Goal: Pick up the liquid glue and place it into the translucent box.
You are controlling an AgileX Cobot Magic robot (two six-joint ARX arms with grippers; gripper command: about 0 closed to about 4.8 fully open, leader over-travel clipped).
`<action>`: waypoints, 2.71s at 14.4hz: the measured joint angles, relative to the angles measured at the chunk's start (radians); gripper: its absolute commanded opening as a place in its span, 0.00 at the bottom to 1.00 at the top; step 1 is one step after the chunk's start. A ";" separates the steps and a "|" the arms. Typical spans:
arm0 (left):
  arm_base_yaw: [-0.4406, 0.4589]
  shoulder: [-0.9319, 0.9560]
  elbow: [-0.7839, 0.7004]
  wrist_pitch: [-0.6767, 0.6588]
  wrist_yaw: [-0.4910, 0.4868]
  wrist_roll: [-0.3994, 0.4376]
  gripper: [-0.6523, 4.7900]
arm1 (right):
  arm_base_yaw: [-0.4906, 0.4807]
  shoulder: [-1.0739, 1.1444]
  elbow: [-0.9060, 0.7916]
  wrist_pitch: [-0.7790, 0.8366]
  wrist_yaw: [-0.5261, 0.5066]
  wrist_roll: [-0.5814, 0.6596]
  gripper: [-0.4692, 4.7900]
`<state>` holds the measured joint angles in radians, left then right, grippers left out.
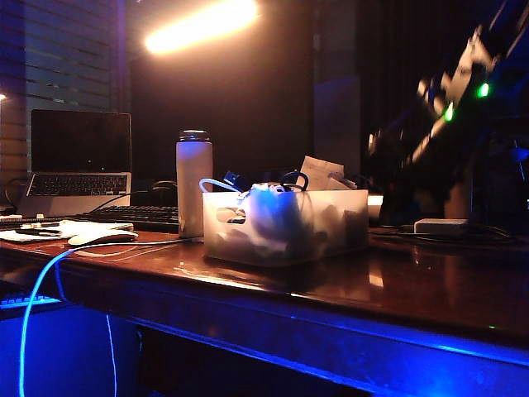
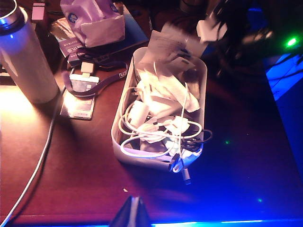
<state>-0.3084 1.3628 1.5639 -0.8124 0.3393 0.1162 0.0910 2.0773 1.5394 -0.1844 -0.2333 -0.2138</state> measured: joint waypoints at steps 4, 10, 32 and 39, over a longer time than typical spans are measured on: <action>0.000 0.000 0.000 0.000 0.000 0.000 0.11 | 0.000 -0.115 0.000 -0.016 0.012 0.000 0.28; 0.000 0.000 0.000 0.000 0.000 0.000 0.11 | 0.063 -0.288 0.002 -0.073 -0.126 0.002 0.28; 0.000 0.000 0.000 0.000 0.026 0.000 0.11 | 0.229 -0.218 0.000 -0.163 -0.058 -0.019 0.10; 0.000 -0.189 0.000 0.048 0.034 -0.045 0.11 | 0.227 -0.653 0.002 -0.299 0.148 -0.023 0.08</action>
<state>-0.3080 1.1740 1.5639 -0.7647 0.3733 0.0715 0.3183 1.4246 1.5414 -0.4835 -0.0853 -0.2363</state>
